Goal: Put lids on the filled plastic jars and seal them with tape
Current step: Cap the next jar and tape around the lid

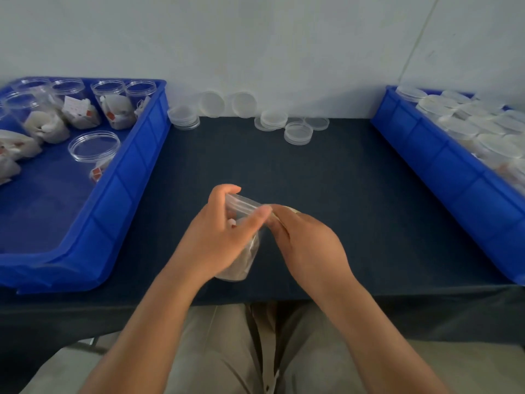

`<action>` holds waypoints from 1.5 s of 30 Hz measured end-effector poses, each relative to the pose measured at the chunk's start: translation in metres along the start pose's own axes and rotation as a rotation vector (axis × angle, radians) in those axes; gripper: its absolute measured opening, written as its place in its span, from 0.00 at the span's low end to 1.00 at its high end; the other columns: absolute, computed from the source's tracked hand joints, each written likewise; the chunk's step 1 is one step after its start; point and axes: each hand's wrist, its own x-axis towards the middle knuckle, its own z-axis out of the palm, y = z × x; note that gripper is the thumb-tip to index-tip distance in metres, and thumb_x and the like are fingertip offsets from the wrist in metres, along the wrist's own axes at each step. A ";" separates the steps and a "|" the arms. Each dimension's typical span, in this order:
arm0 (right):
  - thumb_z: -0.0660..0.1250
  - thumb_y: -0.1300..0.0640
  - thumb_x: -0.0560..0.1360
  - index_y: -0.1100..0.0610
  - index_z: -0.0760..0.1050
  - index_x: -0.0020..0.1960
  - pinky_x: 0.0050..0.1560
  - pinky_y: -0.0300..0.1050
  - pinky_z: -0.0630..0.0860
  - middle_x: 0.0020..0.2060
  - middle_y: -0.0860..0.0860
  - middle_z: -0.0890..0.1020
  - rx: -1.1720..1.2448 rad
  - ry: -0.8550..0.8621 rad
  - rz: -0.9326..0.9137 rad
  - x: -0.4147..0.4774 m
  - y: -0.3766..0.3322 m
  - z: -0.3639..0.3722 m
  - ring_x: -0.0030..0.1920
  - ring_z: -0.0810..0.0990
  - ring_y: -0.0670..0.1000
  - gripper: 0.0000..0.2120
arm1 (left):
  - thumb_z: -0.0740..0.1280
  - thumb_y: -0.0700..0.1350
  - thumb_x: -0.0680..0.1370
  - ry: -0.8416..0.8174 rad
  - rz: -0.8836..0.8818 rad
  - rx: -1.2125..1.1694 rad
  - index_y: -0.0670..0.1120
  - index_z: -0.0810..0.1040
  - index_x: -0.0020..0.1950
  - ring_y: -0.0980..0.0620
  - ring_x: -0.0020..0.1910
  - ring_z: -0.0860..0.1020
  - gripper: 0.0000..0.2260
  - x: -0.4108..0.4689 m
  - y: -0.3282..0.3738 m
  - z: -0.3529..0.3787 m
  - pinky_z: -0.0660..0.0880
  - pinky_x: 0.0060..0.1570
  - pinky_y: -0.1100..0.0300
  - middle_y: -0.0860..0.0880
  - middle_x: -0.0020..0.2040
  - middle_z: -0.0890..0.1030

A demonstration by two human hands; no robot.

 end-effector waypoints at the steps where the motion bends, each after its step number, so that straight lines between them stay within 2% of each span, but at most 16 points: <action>1: 0.51 0.43 0.88 0.42 0.70 0.74 0.46 0.45 0.81 0.49 0.43 0.82 -0.019 -0.006 -0.008 0.000 -0.001 0.001 0.45 0.81 0.45 0.18 | 0.60 0.82 0.67 0.069 -0.004 0.048 0.67 0.62 0.70 0.63 0.49 0.80 0.36 -0.002 0.004 0.006 0.76 0.43 0.62 0.64 0.53 0.77; 5: 0.51 0.38 0.87 0.43 0.73 0.72 0.41 0.35 0.76 0.46 0.40 0.82 0.123 -0.008 -0.037 -0.001 0.002 -0.003 0.44 0.81 0.42 0.20 | 0.61 0.82 0.66 0.204 0.013 0.060 0.67 0.65 0.65 0.64 0.46 0.80 0.33 -0.002 0.005 0.013 0.77 0.40 0.62 0.65 0.50 0.79; 9: 0.49 0.29 0.81 0.38 0.65 0.76 0.37 0.38 0.76 0.38 0.39 0.80 0.263 -0.104 -0.011 0.002 0.016 -0.005 0.43 0.80 0.40 0.28 | 0.62 0.81 0.68 0.179 0.003 -0.010 0.69 0.69 0.61 0.67 0.46 0.81 0.28 0.006 -0.003 0.008 0.79 0.42 0.60 0.65 0.48 0.82; 11: 0.51 0.30 0.81 0.36 0.61 0.76 0.37 0.44 0.79 0.38 0.42 0.80 0.283 -0.156 -0.028 0.003 0.022 -0.008 0.40 0.81 0.44 0.26 | 0.63 0.77 0.70 0.145 -0.005 -0.078 0.68 0.71 0.60 0.65 0.46 0.82 0.23 0.010 -0.006 0.004 0.77 0.42 0.60 0.68 0.50 0.81; 14: 0.55 0.36 0.84 0.35 0.63 0.71 0.34 0.49 0.79 0.38 0.44 0.79 0.270 -0.205 -0.063 0.006 0.029 -0.014 0.38 0.80 0.47 0.16 | 0.61 0.75 0.72 0.050 0.007 -0.152 0.66 0.74 0.59 0.62 0.46 0.83 0.21 0.015 -0.009 -0.004 0.75 0.41 0.64 0.63 0.50 0.83; 19: 0.57 0.35 0.83 0.33 0.68 0.67 0.35 0.39 0.73 0.45 0.34 0.78 0.223 -0.220 -0.096 0.017 0.039 -0.024 0.42 0.79 0.42 0.13 | 0.59 0.73 0.75 -0.099 0.048 -0.227 0.65 0.76 0.60 0.62 0.52 0.82 0.20 0.022 -0.012 -0.012 0.75 0.43 0.74 0.62 0.54 0.82; 22: 0.57 0.33 0.83 0.30 0.67 0.71 0.35 0.36 0.73 0.44 0.37 0.80 0.268 -0.228 -0.070 0.021 0.038 -0.020 0.42 0.79 0.41 0.17 | 0.59 0.72 0.77 -0.158 0.041 -0.344 0.63 0.78 0.61 0.53 0.53 0.85 0.21 0.023 -0.016 -0.011 0.81 0.49 0.61 0.54 0.56 0.84; 26: 0.57 0.34 0.83 0.30 0.66 0.75 0.40 0.24 0.71 0.47 0.22 0.76 0.357 -0.221 -0.030 0.021 0.027 -0.008 0.48 0.75 0.26 0.20 | 0.57 0.72 0.77 -0.177 0.052 -0.366 0.60 0.76 0.69 0.51 0.59 0.83 0.26 0.021 -0.024 -0.010 0.79 0.58 0.52 0.53 0.60 0.84; 29: 0.57 0.33 0.82 0.30 0.66 0.75 0.43 0.22 0.70 0.48 0.15 0.73 0.381 -0.161 -0.011 0.016 0.019 -0.004 0.51 0.72 0.22 0.21 | 0.60 0.69 0.75 -0.103 0.102 -0.268 0.59 0.75 0.69 0.58 0.60 0.82 0.27 0.017 -0.020 -0.011 0.76 0.56 0.64 0.58 0.60 0.83; 32: 0.56 0.32 0.82 0.33 0.68 0.76 0.47 0.25 0.72 0.56 0.21 0.76 0.340 -0.119 0.011 0.011 0.013 -0.005 0.53 0.75 0.27 0.23 | 0.63 0.69 0.76 0.010 0.164 -0.146 0.67 0.71 0.71 0.63 0.56 0.82 0.24 0.011 -0.015 -0.012 0.79 0.50 0.66 0.64 0.58 0.82; 34: 0.56 0.34 0.84 0.37 0.69 0.77 0.56 0.32 0.75 0.64 0.32 0.80 0.305 -0.110 -0.001 0.009 0.011 -0.005 0.58 0.78 0.34 0.24 | 0.61 0.75 0.76 0.014 0.181 -0.035 0.70 0.67 0.71 0.65 0.55 0.81 0.26 0.006 -0.010 -0.007 0.80 0.49 0.63 0.65 0.58 0.80; 36: 0.56 0.36 0.85 0.39 0.69 0.78 0.60 0.38 0.78 0.65 0.38 0.81 0.284 -0.113 -0.018 0.008 0.007 -0.006 0.62 0.79 0.39 0.24 | 0.63 0.81 0.69 0.081 0.162 -0.008 0.69 0.68 0.66 0.67 0.54 0.80 0.30 0.004 -0.007 0.000 0.79 0.45 0.66 0.66 0.56 0.79; 38: 0.56 0.36 0.84 0.39 0.66 0.78 0.54 0.36 0.79 0.61 0.38 0.82 0.296 -0.139 -0.030 0.007 0.006 -0.007 0.57 0.80 0.39 0.24 | 0.67 0.78 0.69 0.148 0.144 -0.075 0.67 0.70 0.60 0.67 0.51 0.81 0.26 0.005 -0.006 0.004 0.78 0.39 0.70 0.68 0.55 0.79; 41: 0.59 0.38 0.84 0.37 0.62 0.70 0.35 0.37 0.76 0.43 0.42 0.81 0.383 -0.201 -0.018 0.006 0.012 -0.012 0.41 0.80 0.42 0.16 | 0.70 0.69 0.73 0.166 0.116 -0.188 0.64 0.73 0.58 0.64 0.48 0.83 0.18 0.011 -0.010 0.001 0.76 0.41 0.73 0.68 0.55 0.80; 43: 0.59 0.40 0.84 0.37 0.63 0.64 0.32 0.38 0.74 0.39 0.44 0.79 0.412 -0.218 -0.005 0.007 0.018 -0.018 0.34 0.77 0.45 0.10 | 0.69 0.68 0.74 0.125 0.110 -0.218 0.62 0.74 0.58 0.63 0.49 0.83 0.17 0.014 -0.013 -0.002 0.77 0.41 0.72 0.66 0.55 0.81; 45: 0.58 0.41 0.85 0.37 0.67 0.63 0.33 0.35 0.73 0.41 0.41 0.79 0.380 -0.265 -0.029 0.008 0.023 -0.023 0.34 0.76 0.42 0.07 | 0.69 0.68 0.75 0.077 0.118 -0.221 0.62 0.74 0.58 0.60 0.50 0.84 0.17 0.018 -0.015 -0.005 0.79 0.43 0.68 0.64 0.55 0.82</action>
